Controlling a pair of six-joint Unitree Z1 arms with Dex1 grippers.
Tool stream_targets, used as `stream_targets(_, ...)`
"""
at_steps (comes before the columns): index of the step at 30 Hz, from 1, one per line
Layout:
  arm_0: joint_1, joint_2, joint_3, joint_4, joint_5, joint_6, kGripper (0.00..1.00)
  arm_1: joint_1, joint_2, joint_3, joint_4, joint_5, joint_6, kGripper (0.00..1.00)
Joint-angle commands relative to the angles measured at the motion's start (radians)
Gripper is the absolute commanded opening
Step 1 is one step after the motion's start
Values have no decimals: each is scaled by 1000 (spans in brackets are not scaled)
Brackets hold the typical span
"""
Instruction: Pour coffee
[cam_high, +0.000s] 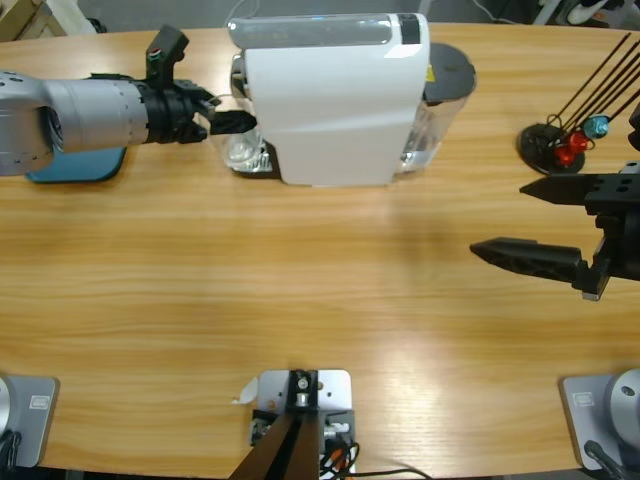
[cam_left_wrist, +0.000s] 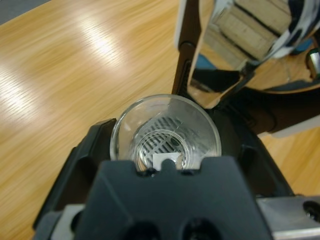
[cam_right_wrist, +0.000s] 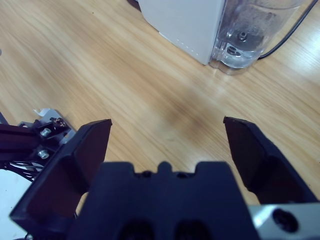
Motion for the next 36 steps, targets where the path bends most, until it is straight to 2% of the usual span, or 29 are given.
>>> stream_targets(1,-22,69,4,0,-23,21,645,-15,12,35,-10,18,-14,991)
stream_targets(6,-22,68,24,0,-23,30,660,-15,15,35,-10,18,-14,987)
stream_targets(7,-22,67,26,0,-27,32,718,-15,15,35,-10,18,-14,987)
stream_targets(9,-22,65,32,1,-31,39,938,-15,16,35,-10,18,-14,987)
stream_targets(10,-22,65,35,0,-37,40,989,-15,17,35,-10,18,-14,987)
stream_targets(23,-22,41,50,7,-64,49,991,-15,23,35,-11,22,-14,987)
stream_targets(30,-18,-61,98,42,-63,47,991,-15,27,35,-14,24,-14,987)
stream_targets(36,-11,-156,108,129,-61,46,991,-15,29,35,-16,24,-14,987)
